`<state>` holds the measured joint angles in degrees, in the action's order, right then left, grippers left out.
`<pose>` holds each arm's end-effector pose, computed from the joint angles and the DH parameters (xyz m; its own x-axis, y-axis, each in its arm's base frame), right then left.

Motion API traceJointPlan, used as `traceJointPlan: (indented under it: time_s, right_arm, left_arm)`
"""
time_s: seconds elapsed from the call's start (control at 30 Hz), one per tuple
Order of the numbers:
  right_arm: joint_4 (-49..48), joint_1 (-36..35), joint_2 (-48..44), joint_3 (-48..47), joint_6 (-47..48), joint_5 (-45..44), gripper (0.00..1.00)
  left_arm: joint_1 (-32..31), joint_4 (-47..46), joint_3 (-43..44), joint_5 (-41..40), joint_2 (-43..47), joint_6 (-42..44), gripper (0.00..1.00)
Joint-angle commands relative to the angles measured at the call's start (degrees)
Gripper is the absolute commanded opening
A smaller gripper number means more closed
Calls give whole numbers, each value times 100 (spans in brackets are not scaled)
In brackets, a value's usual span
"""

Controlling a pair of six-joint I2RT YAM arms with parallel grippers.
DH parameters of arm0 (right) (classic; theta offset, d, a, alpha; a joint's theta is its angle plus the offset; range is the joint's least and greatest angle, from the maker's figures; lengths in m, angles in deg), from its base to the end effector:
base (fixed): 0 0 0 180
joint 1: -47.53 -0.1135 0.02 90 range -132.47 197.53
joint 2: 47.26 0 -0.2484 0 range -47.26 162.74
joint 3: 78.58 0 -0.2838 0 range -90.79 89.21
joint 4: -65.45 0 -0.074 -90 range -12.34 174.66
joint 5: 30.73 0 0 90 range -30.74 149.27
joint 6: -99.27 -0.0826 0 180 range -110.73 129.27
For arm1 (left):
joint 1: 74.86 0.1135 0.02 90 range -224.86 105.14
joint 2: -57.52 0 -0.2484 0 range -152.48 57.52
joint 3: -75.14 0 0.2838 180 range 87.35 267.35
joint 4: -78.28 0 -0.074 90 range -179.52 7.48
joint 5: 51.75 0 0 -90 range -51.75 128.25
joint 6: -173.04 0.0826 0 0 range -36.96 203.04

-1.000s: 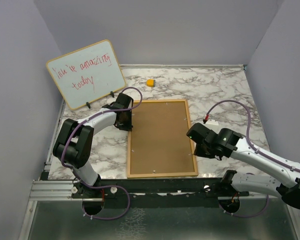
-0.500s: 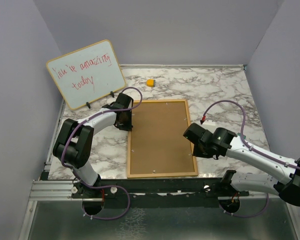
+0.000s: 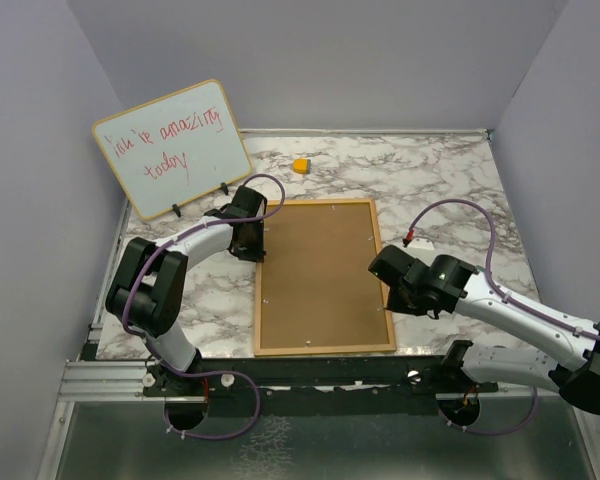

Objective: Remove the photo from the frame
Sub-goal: Release the photo frame item from the photo frame.

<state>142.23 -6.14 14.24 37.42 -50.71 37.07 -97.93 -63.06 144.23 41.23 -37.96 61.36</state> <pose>0.1589 0.1634 0.1993 -0.8786 0.1584 -0.4505 0.1509 0.9871 0.0526 0.3332 -0.1466 0.0927 -0.9272 -0.0061 -0.3746 0.0742 0.9771 -0.1996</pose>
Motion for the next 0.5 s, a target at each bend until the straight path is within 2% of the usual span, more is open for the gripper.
traceJointPlan:
  time_s: [0.0,0.47]
  right_arm:
    - [88,-30,-76,-117,-93,-206,0]
    - [-342,-30,12,237,-261,-339,1]
  left_arm:
    - [-66,184,-81,-45,-142,192,0]
    - [-75,192,-72,-34,-147,201,0]
